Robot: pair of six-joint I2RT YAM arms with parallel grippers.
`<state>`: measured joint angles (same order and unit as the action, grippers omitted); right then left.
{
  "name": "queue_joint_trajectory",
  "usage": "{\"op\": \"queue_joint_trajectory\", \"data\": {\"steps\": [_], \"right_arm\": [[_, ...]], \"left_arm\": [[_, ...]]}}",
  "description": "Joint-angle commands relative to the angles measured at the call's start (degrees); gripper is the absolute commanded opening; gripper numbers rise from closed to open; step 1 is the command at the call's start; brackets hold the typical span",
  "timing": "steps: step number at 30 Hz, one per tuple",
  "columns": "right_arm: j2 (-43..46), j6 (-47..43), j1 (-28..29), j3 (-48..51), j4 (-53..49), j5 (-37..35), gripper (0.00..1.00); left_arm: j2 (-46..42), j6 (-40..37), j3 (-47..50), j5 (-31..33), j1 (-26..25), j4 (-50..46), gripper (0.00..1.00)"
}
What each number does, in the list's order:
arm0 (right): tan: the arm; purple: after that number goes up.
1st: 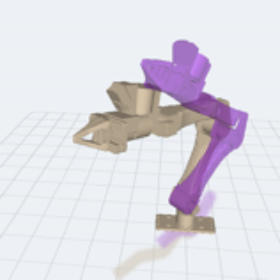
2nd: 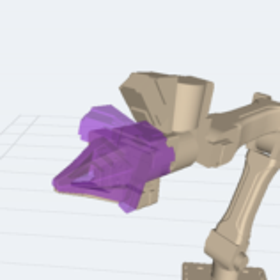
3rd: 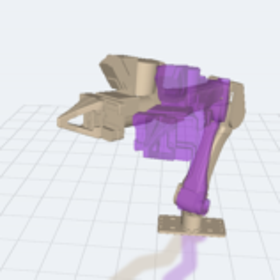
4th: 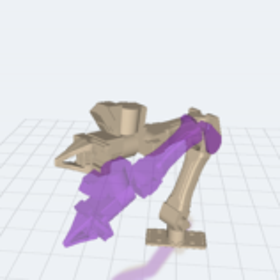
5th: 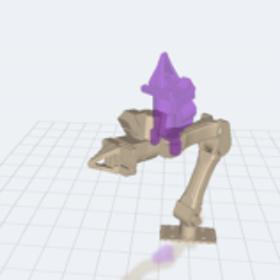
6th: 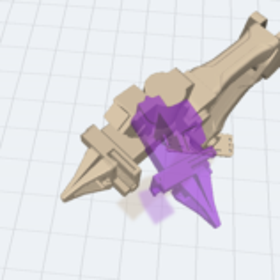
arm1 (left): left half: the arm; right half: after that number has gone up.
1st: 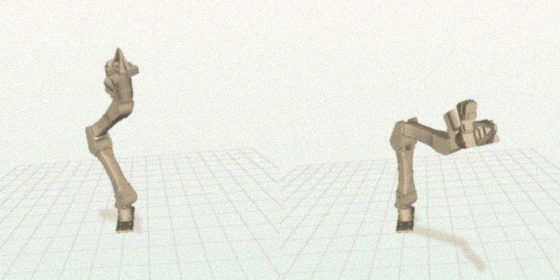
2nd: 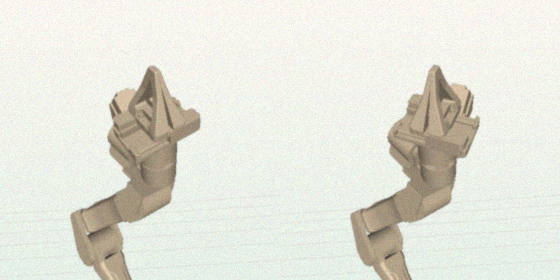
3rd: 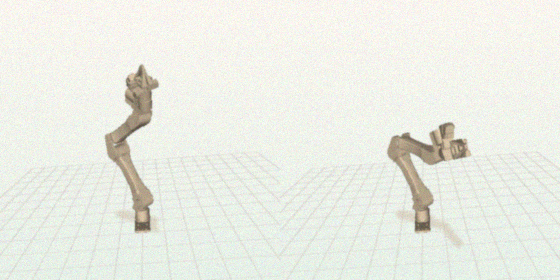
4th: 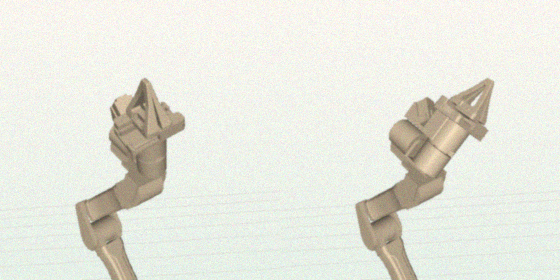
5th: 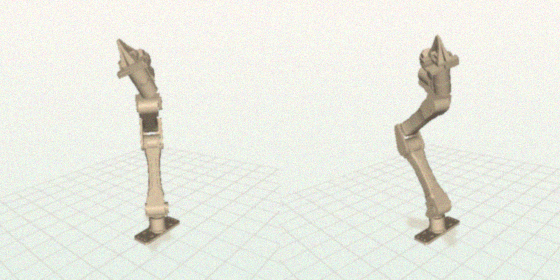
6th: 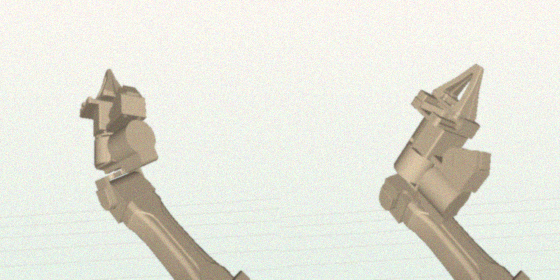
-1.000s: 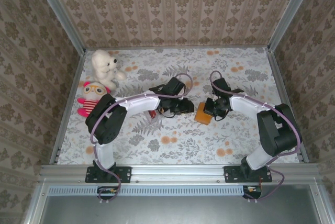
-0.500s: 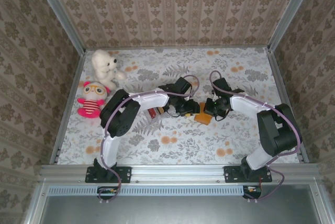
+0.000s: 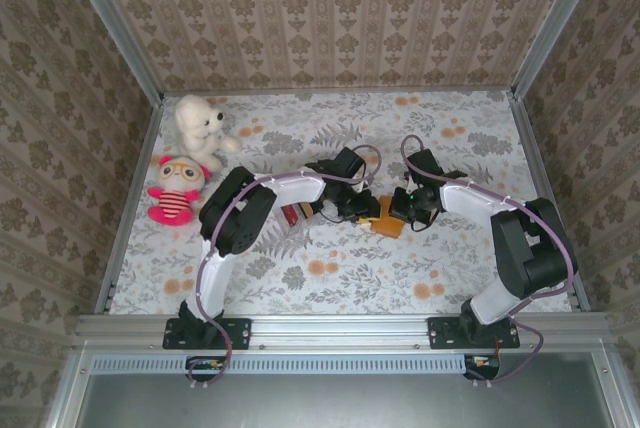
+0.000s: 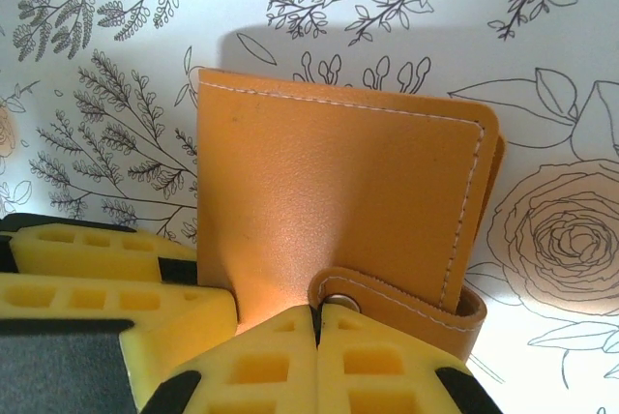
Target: Take the credit cards out of the card holder
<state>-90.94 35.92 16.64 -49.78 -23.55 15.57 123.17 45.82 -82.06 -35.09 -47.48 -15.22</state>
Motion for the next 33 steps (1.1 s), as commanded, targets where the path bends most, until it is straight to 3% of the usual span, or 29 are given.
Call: {"op": "queue_joint_trajectory", "data": {"steps": [1,4,12,20,26,29,33], "right_arm": [[-0.53,-0.77,-0.03,1.09,-0.44,1.19,0.00],[0.16,-0.84,0.02,0.69,-1.70,-0.89,0.00],[3.45,-1.32,-0.38,1.37,-5.87,-9.32,0.00],[5.26,0.70,-0.88,2.93,-10.11,-15.74,0.00],[5.43,0.88,-1.15,2.50,-10.00,-15.53,0.00],[4.25,-0.05,-1.12,1.22,-9.81,-14.38,0.18],[1.69,-0.24,-1.16,0.64,-7.85,-9.91,0.24]], "left_arm": [[0.81,-0.89,-0.94,-1.02,0.09,1.79,0.13],[-0.57,-1.46,0.25,0.95,0.28,1.47,0.00],[-5.36,-2.32,5.38,5.62,1.06,0.98,0.00],[-6.02,-1.87,6.93,5.84,1.17,1.27,0.00],[-5.75,-1.88,6.39,5.14,1.22,1.02,0.00],[-5.84,-1.97,6.08,5.08,1.17,0.52,0.00],[-5.75,-2.36,4.93,3.37,1.07,-0.57,0.00]]}}
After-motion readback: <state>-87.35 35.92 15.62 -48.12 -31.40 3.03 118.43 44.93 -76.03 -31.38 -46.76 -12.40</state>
